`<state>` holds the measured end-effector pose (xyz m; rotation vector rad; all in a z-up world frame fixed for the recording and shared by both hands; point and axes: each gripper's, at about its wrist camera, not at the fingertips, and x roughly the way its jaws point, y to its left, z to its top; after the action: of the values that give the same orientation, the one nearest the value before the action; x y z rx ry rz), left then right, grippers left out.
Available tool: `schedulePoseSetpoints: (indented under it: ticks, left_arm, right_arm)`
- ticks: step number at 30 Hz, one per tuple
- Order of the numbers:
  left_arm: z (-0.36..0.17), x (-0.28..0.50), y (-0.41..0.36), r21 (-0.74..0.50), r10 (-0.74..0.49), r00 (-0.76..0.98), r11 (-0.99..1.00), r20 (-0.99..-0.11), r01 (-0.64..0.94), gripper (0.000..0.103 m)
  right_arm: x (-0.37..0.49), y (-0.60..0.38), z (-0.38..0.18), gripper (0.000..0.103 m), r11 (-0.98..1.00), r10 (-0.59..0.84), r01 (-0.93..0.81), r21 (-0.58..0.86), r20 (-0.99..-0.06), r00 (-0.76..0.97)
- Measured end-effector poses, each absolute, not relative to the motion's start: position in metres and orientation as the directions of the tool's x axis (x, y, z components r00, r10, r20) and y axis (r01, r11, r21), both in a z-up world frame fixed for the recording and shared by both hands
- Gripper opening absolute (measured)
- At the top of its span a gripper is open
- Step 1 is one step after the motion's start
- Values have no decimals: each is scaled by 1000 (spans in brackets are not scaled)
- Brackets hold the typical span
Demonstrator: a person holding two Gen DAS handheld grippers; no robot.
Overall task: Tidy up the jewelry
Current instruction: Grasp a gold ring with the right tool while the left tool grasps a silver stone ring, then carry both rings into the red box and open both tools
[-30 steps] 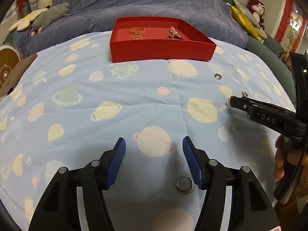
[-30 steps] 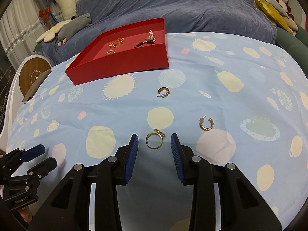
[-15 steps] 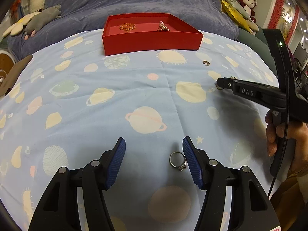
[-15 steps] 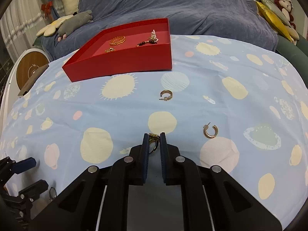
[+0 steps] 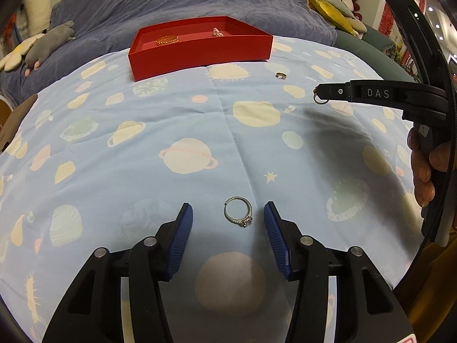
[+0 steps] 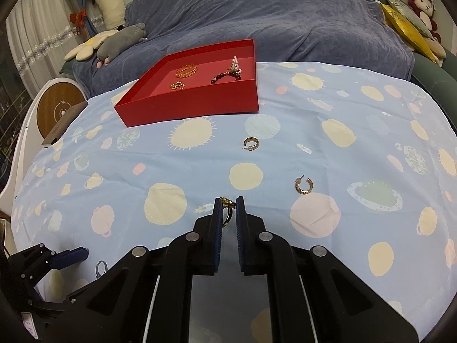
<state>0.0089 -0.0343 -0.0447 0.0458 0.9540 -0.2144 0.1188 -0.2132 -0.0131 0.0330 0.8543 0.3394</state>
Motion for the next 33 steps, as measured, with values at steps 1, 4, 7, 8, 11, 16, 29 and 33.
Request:
schedulePoseSetpoints:
  ticks: [1,4,7,8,11,16,29,33]
  left_arm:
    - [-45,8,-35,-51,-160,563,978,-811,204,40]
    - [-45,8,-35,-42,-155,573,978,-805,205,26]
    - [-46,7,-36,-30,-149,581,977,-800,210,17]
    - [-46,7,-36,-30,-151,581,977,-800,212,17]
    - [-45,7,-37,-28,-151,581,976,-800,216,17]
    - [-43,13,-33,-63,-170,568,977,-805,203,17]
    - [0,52,-11,-119,-154,650,988,-744,98,17]
    - [12,66,-4,-127,-135,674,990,-727,61,17]
  right_arm:
    - [119,-214,-12,9,946,306,-277,166,-732,608]
    - [119,-216,-10,9,946,309,-275,171,-727,613]
    - [119,-217,-8,9,945,313,-274,176,-723,616]
    - [120,-217,-7,9,945,314,-274,178,-722,616]
    - [119,-216,-6,9,945,316,-275,179,-720,617]
    - [118,-216,-1,9,942,326,-278,189,-711,622]
    - [127,-201,31,8,924,379,-303,231,-651,658]
    - [131,-196,42,8,919,394,-309,247,-630,669]
